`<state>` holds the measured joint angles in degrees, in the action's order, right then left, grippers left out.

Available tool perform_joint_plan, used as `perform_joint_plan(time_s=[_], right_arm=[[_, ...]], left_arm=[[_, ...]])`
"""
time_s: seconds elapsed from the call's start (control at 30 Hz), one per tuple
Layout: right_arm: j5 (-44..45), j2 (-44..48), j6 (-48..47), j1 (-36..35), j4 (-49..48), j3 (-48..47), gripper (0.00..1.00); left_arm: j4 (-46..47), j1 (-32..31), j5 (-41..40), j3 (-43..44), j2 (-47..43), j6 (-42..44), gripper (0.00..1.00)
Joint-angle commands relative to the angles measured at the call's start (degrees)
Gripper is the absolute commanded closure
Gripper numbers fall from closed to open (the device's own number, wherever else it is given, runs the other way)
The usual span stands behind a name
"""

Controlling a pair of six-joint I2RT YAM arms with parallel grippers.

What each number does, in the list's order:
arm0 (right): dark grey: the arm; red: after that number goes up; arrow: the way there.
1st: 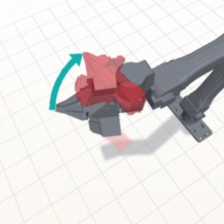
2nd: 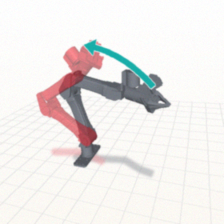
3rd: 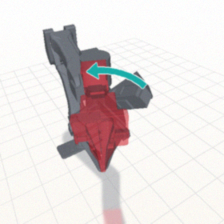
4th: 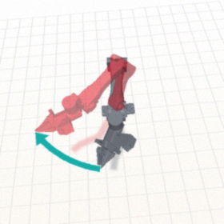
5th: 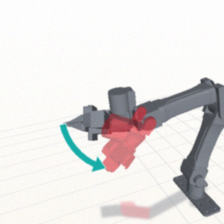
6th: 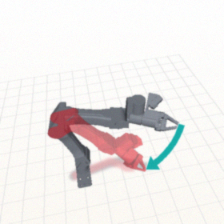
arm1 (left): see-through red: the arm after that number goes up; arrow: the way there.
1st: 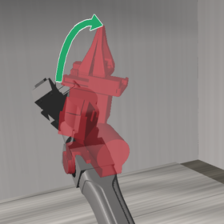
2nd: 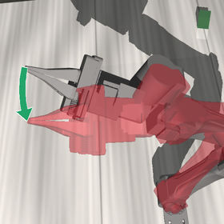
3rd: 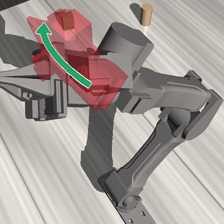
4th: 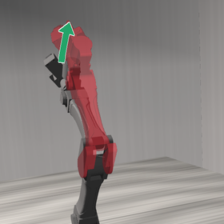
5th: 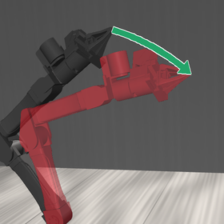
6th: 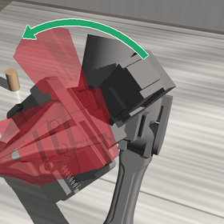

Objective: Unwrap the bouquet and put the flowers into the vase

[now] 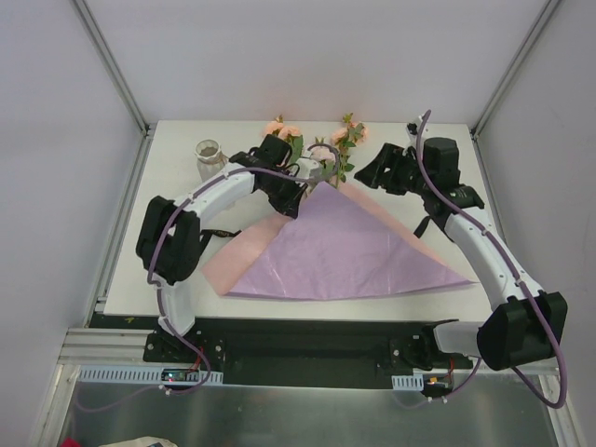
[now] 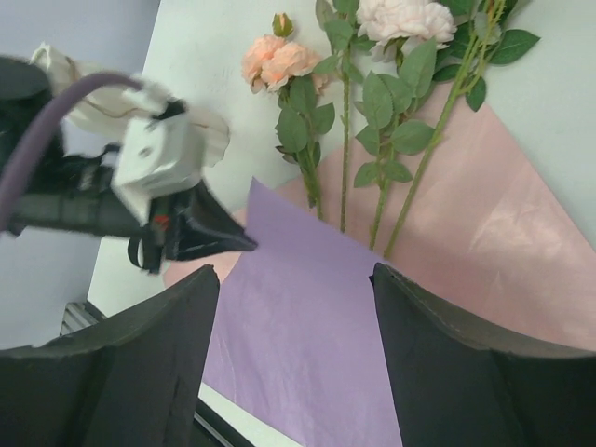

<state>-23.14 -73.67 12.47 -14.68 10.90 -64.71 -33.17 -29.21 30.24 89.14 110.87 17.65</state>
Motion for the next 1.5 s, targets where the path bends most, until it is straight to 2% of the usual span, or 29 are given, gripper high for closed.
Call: perform_joint_plan(time_s=[0.0,0.1,0.3,0.5,0.63,0.87,0.97,1.0,1.07,1.1,1.23,1.37,1.43,1.47], right_arm=[[0.47,0.81,0.36,1.93,-1.31,-3.67,0.30],[-0.41,0.02,0.45,2.28,-1.40,-4.46,0.30],[-3.40,-2.96,0.45,1.93,-0.35,-3.68,0.34],[-0.95,-4.38,-1.83,-3.42,1.76,0.63,0.37],[0.11,-3.77,-3.59,-8.77,5.00,2.47,0.39],[0.02,2.38,-4.82,-15.72,10.46,7.57,0.42],[0.81,5.19,-4.82,-20.03,13.09,9.68,0.44],[1.25,5.90,-4.65,-22.74,14.58,10.12,0.44],[3.26,9.48,-4.39,-25.65,15.64,12.13,0.44],[4.14,10.90,-3.60,-28.45,16.60,12.84,0.44],[6.87,17.32,-1.05,-34.00,18.81,16.28,0.44],[12.57,21.46,-0.16,-37.09,22.49,15.85,0.43],[16.35,21.29,-1.13,-37.09,24.95,12.08,0.39],[21.15,20.68,-2.70,-37.09,25.75,10.23,0.39]], left_arm=[[-0.75,-5.23,-5.43,-3.27,-11.80,3.79,1.00],[-2.25,-9.19,-7.21,-6.87,-18.57,7.13,1.00],[-12.35,-14.72,-7.12,-6.61,-24.47,10.56,1.00],[-25.36,-22.98,-6.42,-0.21,-26.67,10.83,1.00],[-30.19,-27.82,-2.13,1.30,-28.69,8.37,1.00],[-35.99,-31.16,6.14,0.15,-31.94,10.03,1.00],[-40.21,-32.04,8.52,0.85,-31.86,13.72,0.91],[-40.74,-32.13,8.78,1.38,-31.86,14.25,0.77],[-42.24,-32.14,8.35,2.61,-31.85,15.39,0.64],[-42.59,-32.05,7.65,4.09,-32.03,16.18,0.43],[-44.26,-32.05,3.43,9.11,-33.43,17.68,0.18],[-43.04,-30.74,-5.17,12.63,-35.28,16.19,0.10],[-40.14,-26.63,-6.68,12.20,-36.77,15.05,0.09],[-39.18,-24.25,-7.03,12.02,-37.21,14.70,0.09]])
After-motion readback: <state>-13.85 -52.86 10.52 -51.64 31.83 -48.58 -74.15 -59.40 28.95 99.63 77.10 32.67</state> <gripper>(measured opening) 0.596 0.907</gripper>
